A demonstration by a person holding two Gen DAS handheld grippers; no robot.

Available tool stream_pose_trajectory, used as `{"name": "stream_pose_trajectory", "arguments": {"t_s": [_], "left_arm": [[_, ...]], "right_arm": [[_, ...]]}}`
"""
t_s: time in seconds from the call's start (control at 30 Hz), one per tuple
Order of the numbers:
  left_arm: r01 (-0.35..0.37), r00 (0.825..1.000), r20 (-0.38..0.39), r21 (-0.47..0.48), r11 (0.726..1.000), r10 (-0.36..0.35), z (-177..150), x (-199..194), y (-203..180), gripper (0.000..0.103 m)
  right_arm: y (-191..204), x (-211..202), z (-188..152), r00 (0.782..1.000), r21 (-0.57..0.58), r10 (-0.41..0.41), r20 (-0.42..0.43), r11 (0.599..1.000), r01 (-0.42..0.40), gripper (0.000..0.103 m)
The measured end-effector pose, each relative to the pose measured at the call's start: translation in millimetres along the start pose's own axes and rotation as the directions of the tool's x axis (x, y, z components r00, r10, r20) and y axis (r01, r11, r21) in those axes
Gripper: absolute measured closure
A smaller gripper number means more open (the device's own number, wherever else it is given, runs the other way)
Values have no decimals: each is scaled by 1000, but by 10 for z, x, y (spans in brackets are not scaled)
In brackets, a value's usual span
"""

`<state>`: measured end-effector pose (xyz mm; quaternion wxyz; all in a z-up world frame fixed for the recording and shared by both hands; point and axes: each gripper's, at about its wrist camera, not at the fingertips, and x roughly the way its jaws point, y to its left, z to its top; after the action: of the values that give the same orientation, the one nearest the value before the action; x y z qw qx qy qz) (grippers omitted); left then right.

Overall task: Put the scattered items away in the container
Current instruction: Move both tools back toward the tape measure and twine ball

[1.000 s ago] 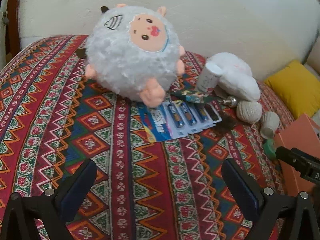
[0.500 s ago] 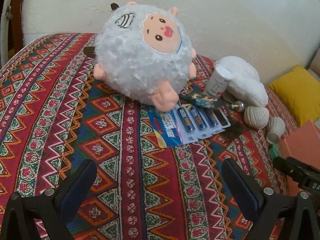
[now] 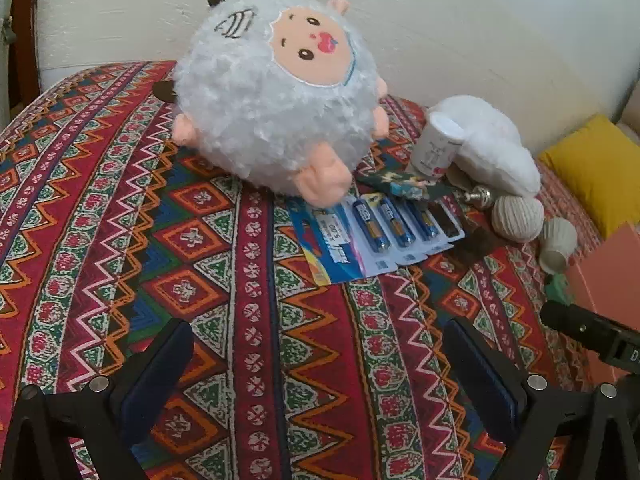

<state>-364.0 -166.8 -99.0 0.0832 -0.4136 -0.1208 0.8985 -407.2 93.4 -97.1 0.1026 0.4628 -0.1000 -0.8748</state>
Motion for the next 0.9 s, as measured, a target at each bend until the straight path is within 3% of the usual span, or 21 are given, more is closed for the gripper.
{"name": "stream_pose_trajectory", "arguments": {"t_s": [0.3, 0.6, 0.73, 0.9], "left_arm": [[-1, 1000, -11, 34, 999, 1, -31, 69, -94, 0], [27, 1000, -3, 52, 998, -27, -37, 97, -210, 0], [44, 999, -5, 96, 994, -43, -37, 158, -373, 0], [33, 999, -11, 140, 990, -32, 45, 373, -506, 0]], "right_arm": [[-12, -32, 12, 1000, -4, 11, 7, 1000, -10, 5], [-280, -379, 114, 994, 48, -30, 104, 999, 25, 5], [-383, -349, 173, 996, 87, -6, 85, 996, -2, 5], [-278, -119, 246, 999, 47, -18, 48, 999, 16, 5]]}}
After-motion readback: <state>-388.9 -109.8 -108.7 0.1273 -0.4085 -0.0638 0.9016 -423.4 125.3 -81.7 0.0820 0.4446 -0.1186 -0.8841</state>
